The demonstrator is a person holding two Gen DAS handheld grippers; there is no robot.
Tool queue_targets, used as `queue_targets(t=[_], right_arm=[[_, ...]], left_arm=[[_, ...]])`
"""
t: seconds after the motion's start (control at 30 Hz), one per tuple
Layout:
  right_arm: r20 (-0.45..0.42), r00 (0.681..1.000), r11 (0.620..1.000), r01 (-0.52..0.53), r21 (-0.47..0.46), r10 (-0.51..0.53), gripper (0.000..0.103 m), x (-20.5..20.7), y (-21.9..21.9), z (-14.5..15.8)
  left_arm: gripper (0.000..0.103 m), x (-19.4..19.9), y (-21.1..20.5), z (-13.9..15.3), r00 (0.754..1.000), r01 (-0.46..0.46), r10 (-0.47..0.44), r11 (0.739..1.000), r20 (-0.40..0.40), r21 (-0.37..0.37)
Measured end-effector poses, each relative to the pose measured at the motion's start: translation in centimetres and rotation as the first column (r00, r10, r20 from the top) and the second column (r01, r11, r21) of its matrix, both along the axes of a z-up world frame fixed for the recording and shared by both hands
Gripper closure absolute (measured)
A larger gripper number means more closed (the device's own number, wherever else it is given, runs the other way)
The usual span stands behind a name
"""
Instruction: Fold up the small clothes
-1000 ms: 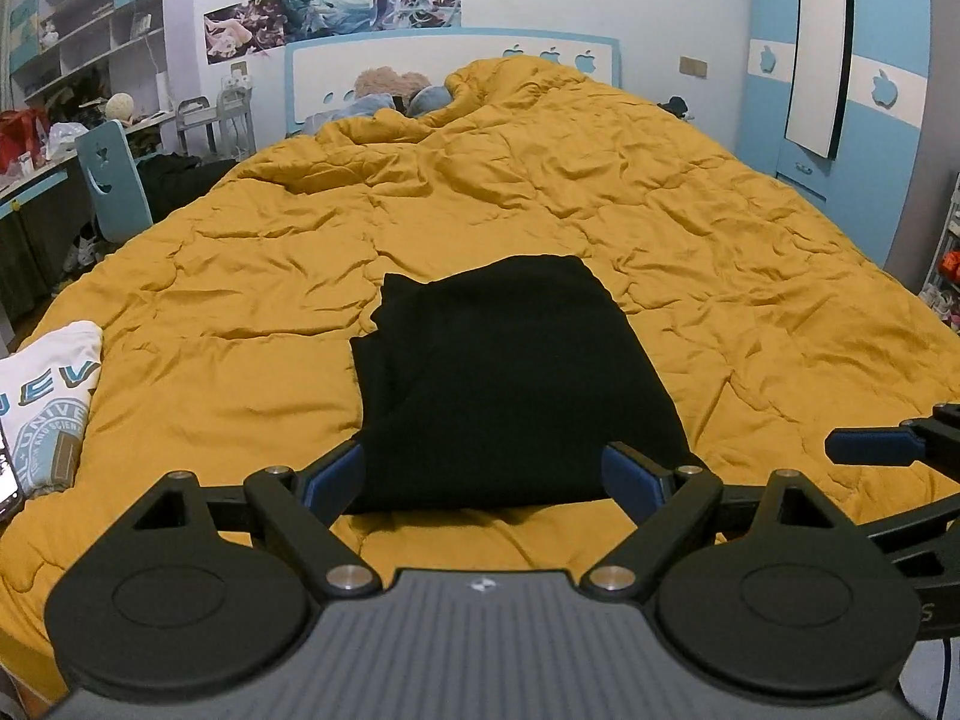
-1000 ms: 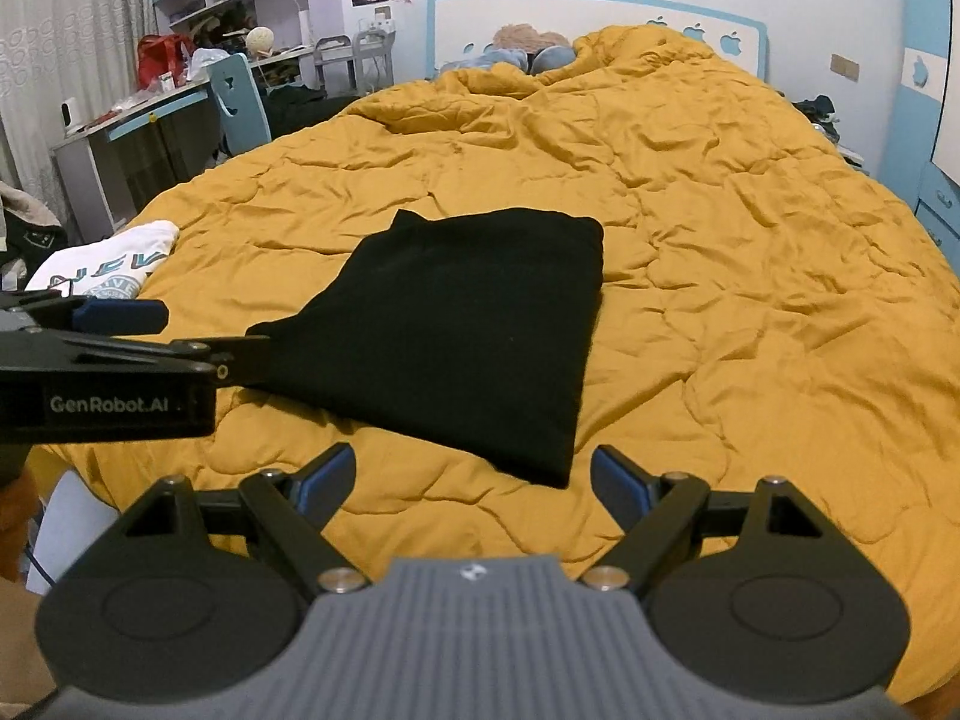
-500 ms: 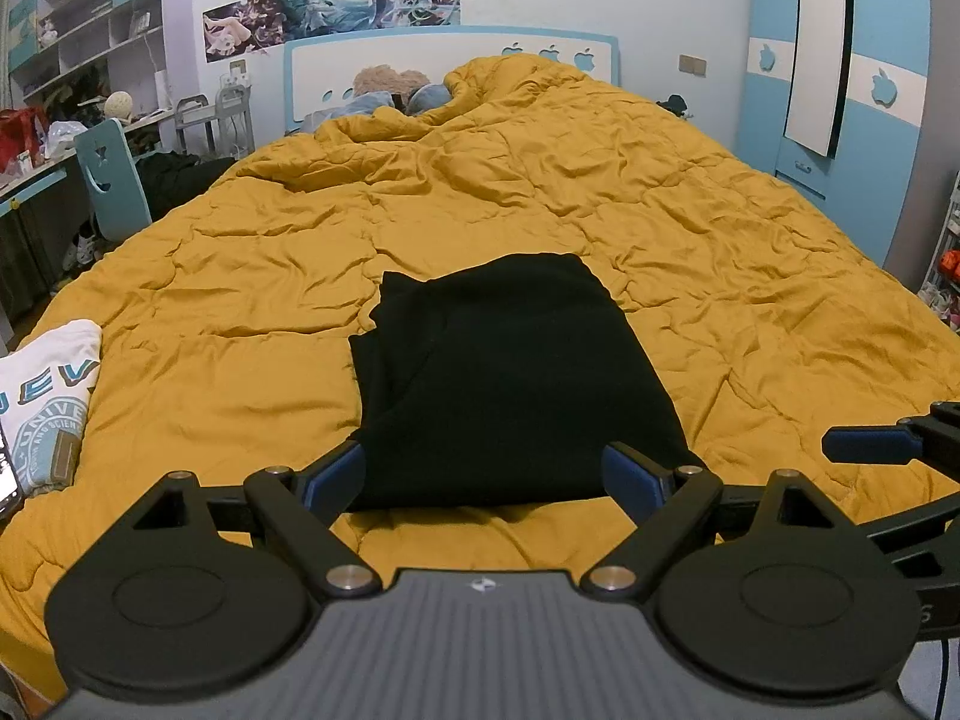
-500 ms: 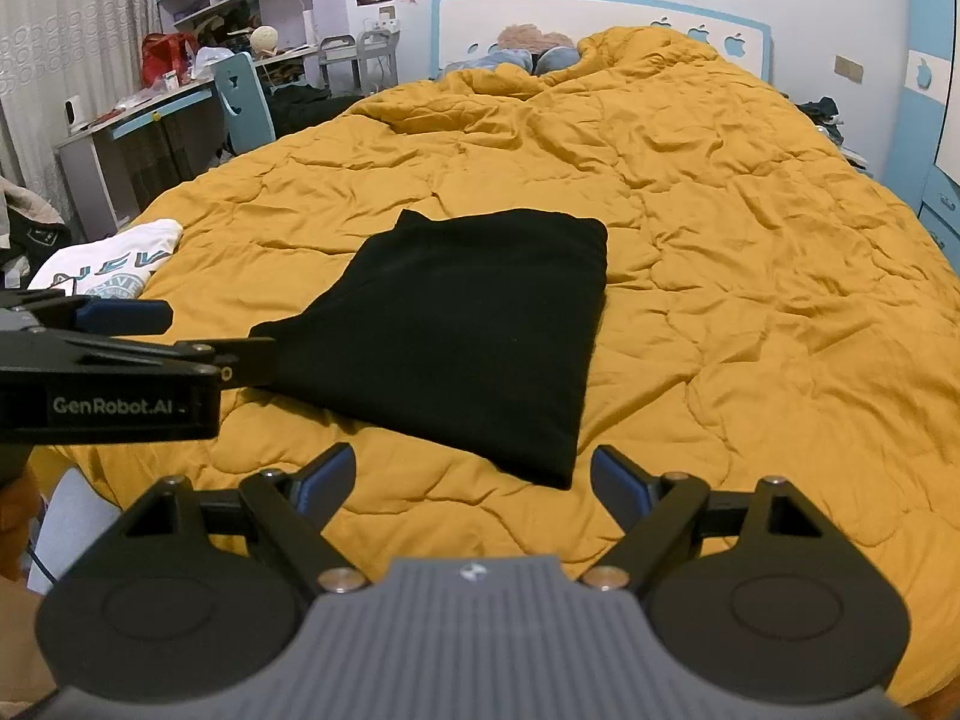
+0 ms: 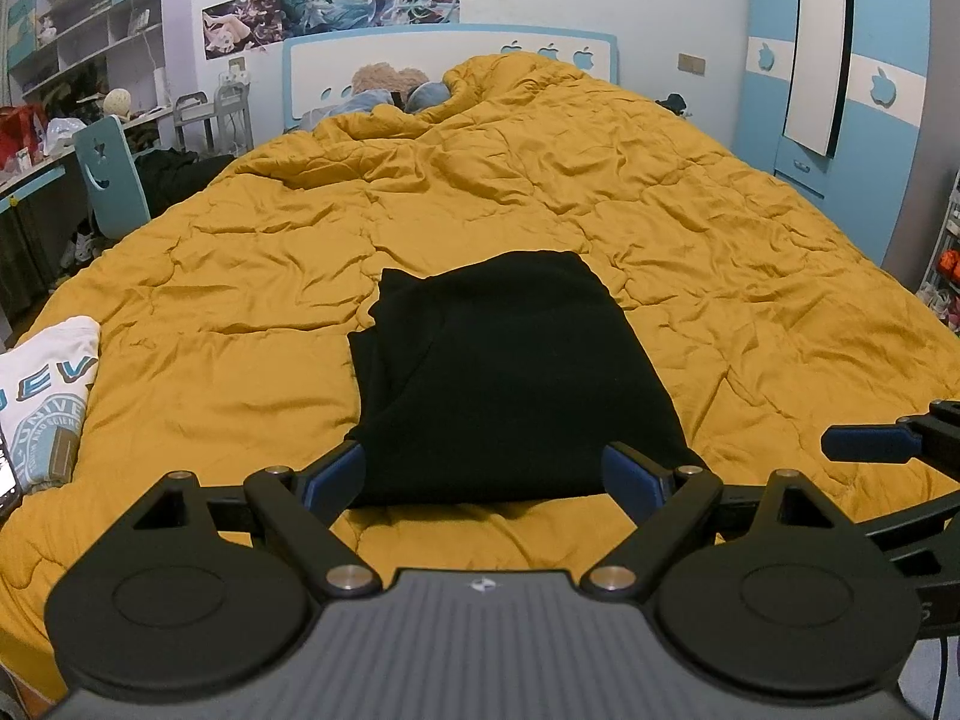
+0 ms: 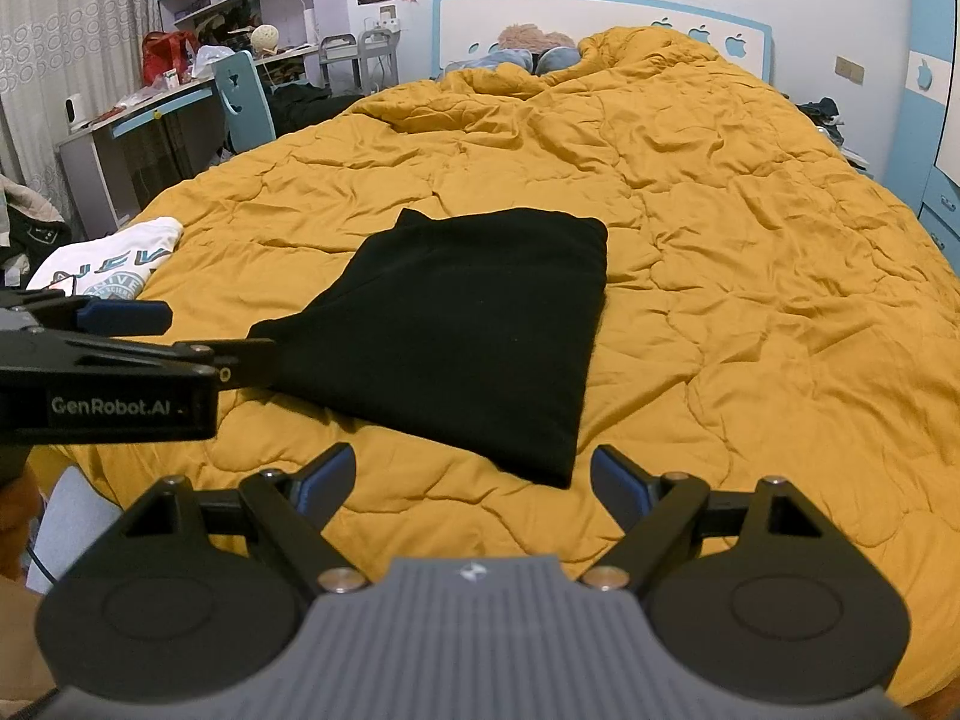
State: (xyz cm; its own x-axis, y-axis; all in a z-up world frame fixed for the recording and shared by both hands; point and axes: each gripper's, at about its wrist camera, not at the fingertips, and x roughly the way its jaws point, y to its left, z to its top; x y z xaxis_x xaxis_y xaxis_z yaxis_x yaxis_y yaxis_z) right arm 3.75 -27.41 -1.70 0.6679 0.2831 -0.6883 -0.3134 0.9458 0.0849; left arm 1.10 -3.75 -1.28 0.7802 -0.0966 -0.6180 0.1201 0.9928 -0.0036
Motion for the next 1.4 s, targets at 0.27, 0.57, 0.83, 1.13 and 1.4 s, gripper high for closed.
queue_targets(t=[0.27, 0.57, 0.83, 1.13, 1.4], right_arm=[[0.001, 1.0, 1.0, -0.002, -0.002, 0.002, 0.022, 0.02, 0.0, -0.02], [-0.001, 1.0, 1.0, -0.012, -0.004, 0.012, 0.022, 0.21, -0.04, -0.16], [-0.001, 1.0, 1.0, -0.013, -0.005, 0.013, 0.022, 0.22, -0.04, -0.2], [0.003, 1.0, 1.0, -0.017, -0.005, 0.017, 0.022, 0.36, -0.25, -0.24], [0.003, 1.0, 1.0, -0.016, -0.005, 0.016, 0.022, 0.35, -0.23, -0.25]], left_arm=[[0.0, -0.15, -0.05, -0.29, 1.0, 0.005, -0.006, 1.0, -0.01, -0.005], [0.0, -0.09, -0.05, -0.2, 1.0, 0.006, -0.006, 1.0, -0.01, -0.004], [0.0, -0.06, -0.08, -0.2, 1.0, 0.009, -0.009, 1.0, -0.01, -0.004], [0.0, -0.33, -0.23, -0.21, 1.0, 0.015, -0.015, 1.0, 0.0, 0.022], [0.0, -0.45, 0.21, 0.27, 1.0, 0.015, -0.015, 1.0, 0.003, 0.007]])
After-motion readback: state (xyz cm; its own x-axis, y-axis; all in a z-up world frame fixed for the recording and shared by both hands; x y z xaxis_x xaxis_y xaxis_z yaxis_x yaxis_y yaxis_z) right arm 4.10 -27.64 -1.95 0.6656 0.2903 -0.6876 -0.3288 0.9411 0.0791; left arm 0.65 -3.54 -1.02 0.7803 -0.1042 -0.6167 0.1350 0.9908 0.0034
